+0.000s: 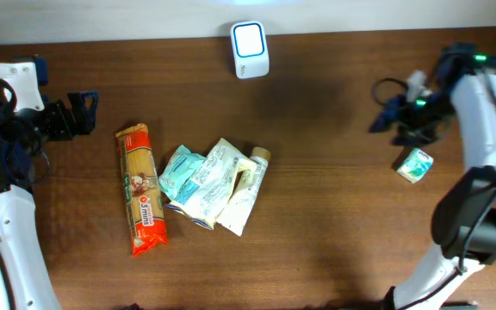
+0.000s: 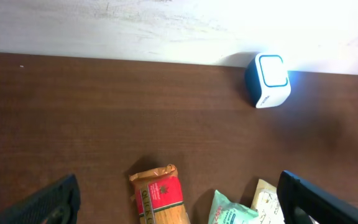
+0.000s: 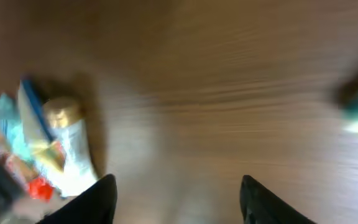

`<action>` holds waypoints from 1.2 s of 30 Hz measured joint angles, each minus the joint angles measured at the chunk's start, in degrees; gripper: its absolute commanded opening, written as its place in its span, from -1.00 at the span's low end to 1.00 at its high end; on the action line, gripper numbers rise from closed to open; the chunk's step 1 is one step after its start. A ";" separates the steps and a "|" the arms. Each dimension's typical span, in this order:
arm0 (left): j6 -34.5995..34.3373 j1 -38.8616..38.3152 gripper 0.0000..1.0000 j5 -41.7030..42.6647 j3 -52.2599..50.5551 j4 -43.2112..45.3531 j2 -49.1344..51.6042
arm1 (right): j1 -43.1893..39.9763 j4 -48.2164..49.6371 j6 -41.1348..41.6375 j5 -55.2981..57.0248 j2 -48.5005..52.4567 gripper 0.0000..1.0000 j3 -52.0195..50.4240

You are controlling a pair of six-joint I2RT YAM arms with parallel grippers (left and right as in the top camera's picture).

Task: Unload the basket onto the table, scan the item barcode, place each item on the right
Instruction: 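Reach the right gripper to the gold-capped white tube and grasp it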

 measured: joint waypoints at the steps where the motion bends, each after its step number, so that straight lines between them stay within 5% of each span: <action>1: 0.00 0.00 0.98 0.00 0.00 0.00 0.00 | 4.74 1.53 -0.24 -1.38 0.00 0.26 -1.05; 3: 0.00 0.00 0.98 0.00 0.00 -0.02 0.00 | 14.25 7.61 1.66 -3.04 0.24 0.02 -5.55; 9: 0.00 0.00 0.98 0.00 0.00 0.02 0.00 | 30.95 27.04 18.10 -5.46 0.87 0.00 -20.87; 14: 0.00 0.00 0.98 0.00 0.00 0.02 0.00 | 39.76 32.28 26.51 -3.50 0.87 -0.15 -21.53; 21: 0.00 0.00 0.98 0.00 0.00 0.02 0.00 | 41.75 34.03 33.09 3.74 0.87 -0.13 -22.51; 24: 0.00 0.00 0.98 0.00 0.00 0.02 0.00 | 41.75 36.30 35.06 4.39 0.87 -0.27 -24.39; 27: 0.00 0.00 0.99 0.00 0.00 0.00 0.00 | 41.77 36.96 35.58 4.55 0.87 -0.91 -24.39; 32: 0.00 0.00 0.98 0.00 0.00 0.00 0.00 | 41.70 35.69 32.17 3.23 0.52 -0.92 -23.45; 36: 0.00 0.00 0.98 0.00 0.00 -0.04 -0.02 | 39.76 13.38 16.15 10.64 1.31 -0.92 -13.94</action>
